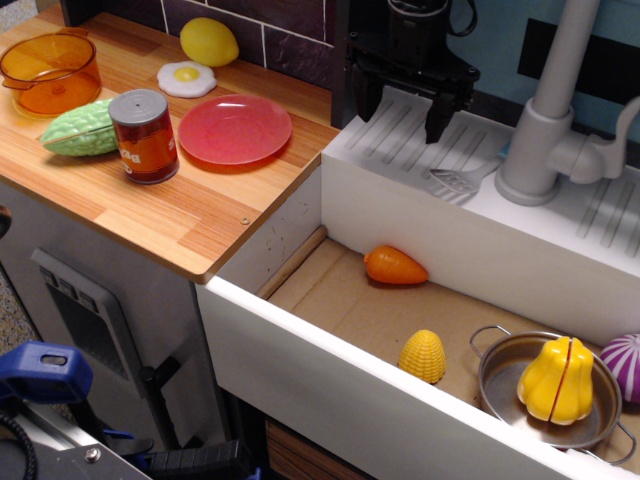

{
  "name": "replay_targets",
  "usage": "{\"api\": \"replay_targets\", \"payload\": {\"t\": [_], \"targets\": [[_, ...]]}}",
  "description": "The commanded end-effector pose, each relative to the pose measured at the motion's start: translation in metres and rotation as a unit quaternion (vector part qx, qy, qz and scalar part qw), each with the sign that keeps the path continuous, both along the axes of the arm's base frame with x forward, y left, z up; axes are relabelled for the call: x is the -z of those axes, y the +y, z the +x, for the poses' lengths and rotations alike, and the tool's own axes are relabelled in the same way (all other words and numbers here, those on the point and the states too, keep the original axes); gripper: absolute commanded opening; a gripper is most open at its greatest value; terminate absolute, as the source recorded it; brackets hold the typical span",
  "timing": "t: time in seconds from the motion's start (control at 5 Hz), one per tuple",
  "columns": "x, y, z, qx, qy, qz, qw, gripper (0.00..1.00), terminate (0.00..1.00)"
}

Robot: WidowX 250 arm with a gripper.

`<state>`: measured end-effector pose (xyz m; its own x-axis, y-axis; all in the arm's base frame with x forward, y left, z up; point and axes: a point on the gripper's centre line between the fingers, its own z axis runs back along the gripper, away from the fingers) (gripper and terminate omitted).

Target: Put corn on plate

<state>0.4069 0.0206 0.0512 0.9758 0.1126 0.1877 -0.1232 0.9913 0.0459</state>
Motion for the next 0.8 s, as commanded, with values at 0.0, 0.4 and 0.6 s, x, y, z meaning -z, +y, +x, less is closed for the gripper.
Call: {"api": "replay_targets", "payload": {"t": [0.0,0.4,0.6], "targets": [[0.000,0.000,0.000,0.000,0.000,0.000,1.0000,1.00,0.00],[-0.014,-0.032,-0.038,-0.065,0.012,0.025,0.9975,1.00,0.00],[-0.009,-0.050,-0.058,-0.087,0.016,0.021,0.9959,1.00,0.00]]}}
